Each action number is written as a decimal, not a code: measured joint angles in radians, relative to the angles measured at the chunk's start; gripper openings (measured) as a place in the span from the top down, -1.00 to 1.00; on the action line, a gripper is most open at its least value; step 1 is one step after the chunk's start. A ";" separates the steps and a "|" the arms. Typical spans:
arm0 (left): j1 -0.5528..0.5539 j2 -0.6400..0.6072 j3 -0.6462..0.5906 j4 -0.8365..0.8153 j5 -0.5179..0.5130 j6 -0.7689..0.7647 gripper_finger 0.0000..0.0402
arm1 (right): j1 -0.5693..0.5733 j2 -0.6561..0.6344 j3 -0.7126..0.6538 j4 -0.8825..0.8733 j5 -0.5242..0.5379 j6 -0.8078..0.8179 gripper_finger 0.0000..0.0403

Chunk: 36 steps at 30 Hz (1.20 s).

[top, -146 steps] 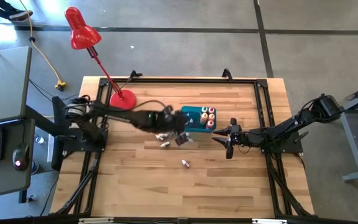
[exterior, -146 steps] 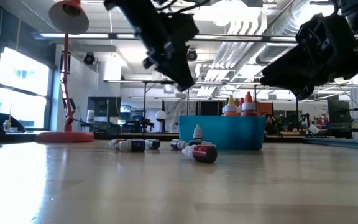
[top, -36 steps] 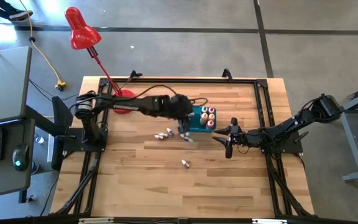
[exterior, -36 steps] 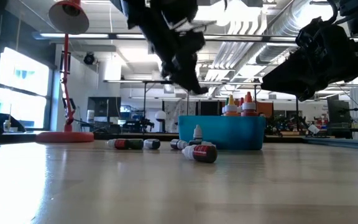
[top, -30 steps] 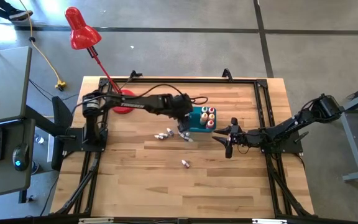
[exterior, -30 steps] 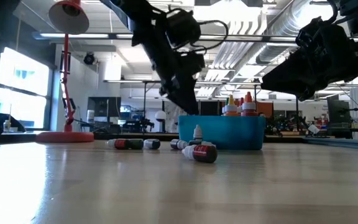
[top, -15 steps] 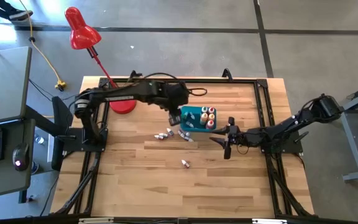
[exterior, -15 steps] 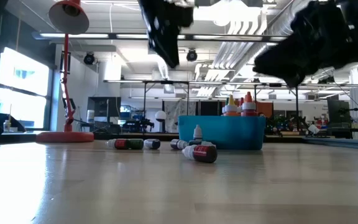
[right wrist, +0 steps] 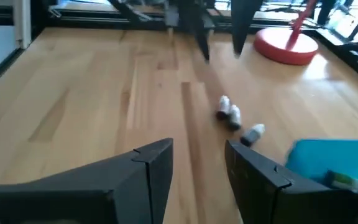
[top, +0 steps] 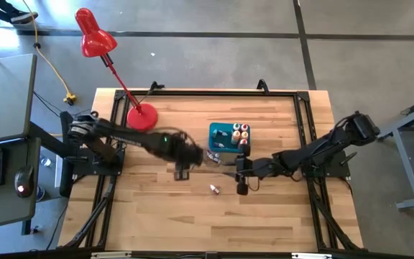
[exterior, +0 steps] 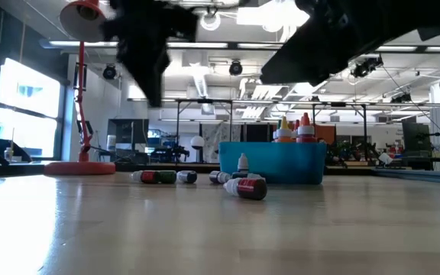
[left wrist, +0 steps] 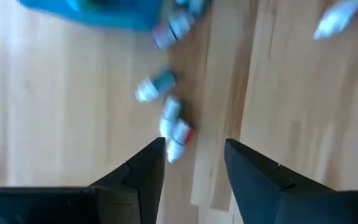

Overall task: Pick & Place food coloring
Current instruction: Put the top small red food coloring bottle into the blue bin

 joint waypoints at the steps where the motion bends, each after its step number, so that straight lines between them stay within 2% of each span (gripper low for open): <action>1: -0.016 0.000 -0.048 0.017 -0.011 -0.008 0.20 | 0.000 0.010 0.016 -0.007 -0.010 0.000 0.31; 7: -0.023 0.001 -0.262 0.219 -0.032 -0.059 0.20 | 0.000 0.025 0.030 -0.019 -0.014 0.001 0.31; 11: 0.016 -0.001 -0.296 0.327 -0.007 -0.024 0.20 | 0.000 0.025 0.030 -0.012 -0.012 0.002 0.31; 15: 0.073 0.010 -0.323 0.411 0.086 0.034 0.20 | 0.000 0.025 0.030 -0.009 -0.013 0.002 0.31; 22: 0.131 0.009 -0.371 0.434 0.188 0.032 0.20 | 0.000 0.025 0.030 -0.014 -0.016 0.002 0.31; 29: 0.131 0.009 -0.459 0.529 0.193 0.026 0.20 | -0.001 0.025 0.030 -0.017 -0.013 0.002 0.31; 36: 0.131 0.014 -0.489 0.601 0.187 0.027 0.24 | -0.002 0.025 0.029 -0.017 -0.002 0.002 0.31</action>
